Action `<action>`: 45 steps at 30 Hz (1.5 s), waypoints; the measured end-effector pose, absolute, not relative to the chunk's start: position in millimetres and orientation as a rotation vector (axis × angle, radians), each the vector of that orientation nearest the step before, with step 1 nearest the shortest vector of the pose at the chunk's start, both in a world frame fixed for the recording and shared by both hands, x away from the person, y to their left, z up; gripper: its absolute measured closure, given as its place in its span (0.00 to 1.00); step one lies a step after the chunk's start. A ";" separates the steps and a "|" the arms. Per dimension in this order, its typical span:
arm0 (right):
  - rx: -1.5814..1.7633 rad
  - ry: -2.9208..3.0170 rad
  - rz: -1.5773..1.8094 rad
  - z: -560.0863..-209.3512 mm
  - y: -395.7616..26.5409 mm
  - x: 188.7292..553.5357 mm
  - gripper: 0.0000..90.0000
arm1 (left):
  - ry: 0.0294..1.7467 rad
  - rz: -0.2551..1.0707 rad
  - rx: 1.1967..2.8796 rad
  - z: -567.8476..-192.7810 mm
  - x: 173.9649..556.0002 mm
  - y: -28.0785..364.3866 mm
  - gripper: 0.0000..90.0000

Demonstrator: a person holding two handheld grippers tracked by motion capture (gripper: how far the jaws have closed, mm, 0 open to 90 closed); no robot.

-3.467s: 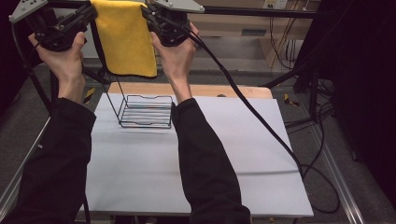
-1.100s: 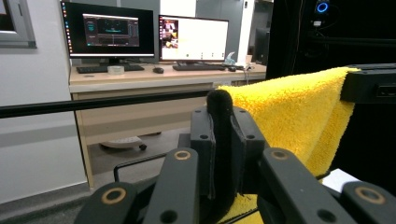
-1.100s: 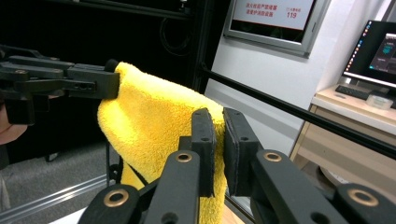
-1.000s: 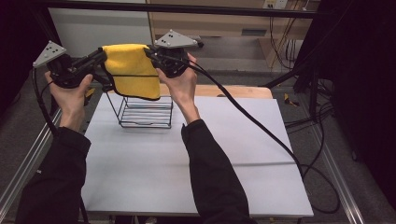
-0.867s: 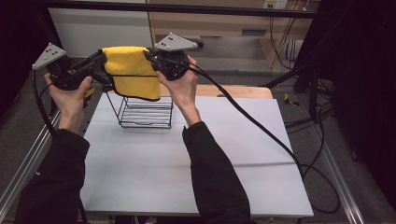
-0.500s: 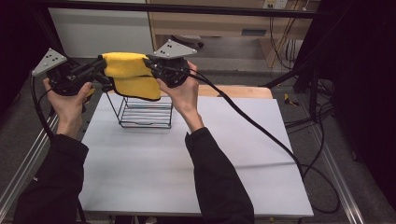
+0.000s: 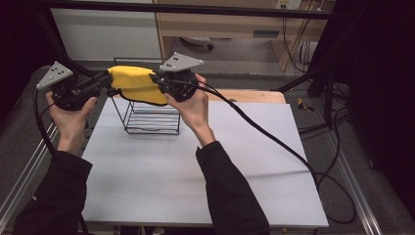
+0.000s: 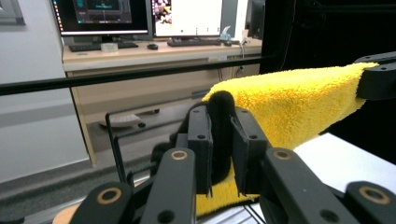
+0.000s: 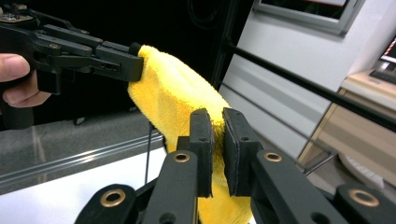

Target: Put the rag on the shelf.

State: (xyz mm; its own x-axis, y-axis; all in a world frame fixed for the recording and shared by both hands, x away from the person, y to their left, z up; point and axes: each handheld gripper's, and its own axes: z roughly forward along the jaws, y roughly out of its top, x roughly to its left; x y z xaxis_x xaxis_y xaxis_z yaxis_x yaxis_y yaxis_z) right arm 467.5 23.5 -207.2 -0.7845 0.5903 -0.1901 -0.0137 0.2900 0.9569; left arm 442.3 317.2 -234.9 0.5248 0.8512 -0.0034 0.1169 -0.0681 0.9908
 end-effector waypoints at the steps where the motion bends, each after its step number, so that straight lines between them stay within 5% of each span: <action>1: 0.512 2.049 1.522 -208.6 23.6 467.1 0.92 | 0.867 0.742 1.547 -236.2 441.1 317.5 0.87; 13: 0.506 2.114 1.470 -220.4 25.5 464.0 0.92 | 0.904 0.747 1.676 -241.2 430.3 317.0 0.83; 26: 0.484 2.169 1.416 -240.0 28.2 462.6 0.91 | 0.909 0.694 1.717 -229.7 429.1 319.9 0.67; 38: 0.479 2.205 1.391 -256.2 31.7 461.9 0.84 | 1.008 0.620 1.776 -261.4 451.1 315.2 0.98; 45: 0.545 2.240 1.436 -262.7 28.6 464.9 0.81 | 1.023 0.622 1.798 -273.3 458.9 313.4 1.00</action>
